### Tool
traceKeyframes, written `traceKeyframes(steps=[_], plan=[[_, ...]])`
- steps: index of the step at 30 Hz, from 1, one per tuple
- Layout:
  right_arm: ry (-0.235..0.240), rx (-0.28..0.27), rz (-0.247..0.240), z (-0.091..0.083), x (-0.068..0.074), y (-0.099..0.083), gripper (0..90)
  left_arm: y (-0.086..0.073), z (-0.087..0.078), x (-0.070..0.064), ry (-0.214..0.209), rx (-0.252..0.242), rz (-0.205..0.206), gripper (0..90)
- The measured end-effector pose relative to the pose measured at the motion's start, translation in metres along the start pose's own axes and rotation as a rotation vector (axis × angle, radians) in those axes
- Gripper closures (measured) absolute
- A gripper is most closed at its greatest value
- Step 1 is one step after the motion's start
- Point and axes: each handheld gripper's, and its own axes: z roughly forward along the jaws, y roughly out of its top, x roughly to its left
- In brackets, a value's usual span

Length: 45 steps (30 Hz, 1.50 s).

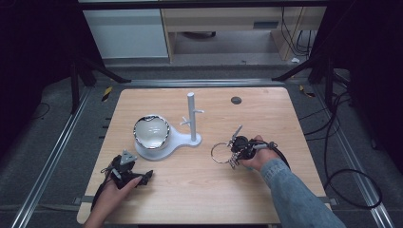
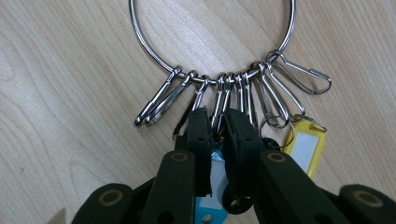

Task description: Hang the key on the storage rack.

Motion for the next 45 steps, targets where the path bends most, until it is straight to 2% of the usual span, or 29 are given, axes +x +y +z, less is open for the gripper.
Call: traceKeyframes(steps=[13, 21, 28, 36, 45], plan=[[0.009, 0.014, 0.002, 0.004, -0.003, 0.008, 78.3, 0.0, 0.0, 0.0, 0.0, 0.0, 0.0, 0.0], [0.025, 0.035, 0.014, 0.006, -0.008, 0.014, 84.5, 0.0, 0.0, 0.0, 0.0, 0.0, 0.001, 0.0], [0.034, 0.057, 0.01, 0.007, -0.01, 0.017, 86.1, 0.0, 0.0, 0.0, 0.0, 0.0, 0.0, 0.0], [0.035, 0.019, 0.01, 0.002, -0.006, 0.018, 86.4, 0.0, 0.0, 0.0, 0.0, 0.0, 0.0, 0.0], [0.035, -0.043, 0.006, -0.026, -0.005, 0.019, 86.6, 0.0, 0.0, 0.0, 0.001, 0.0, -0.001, 0.0]])
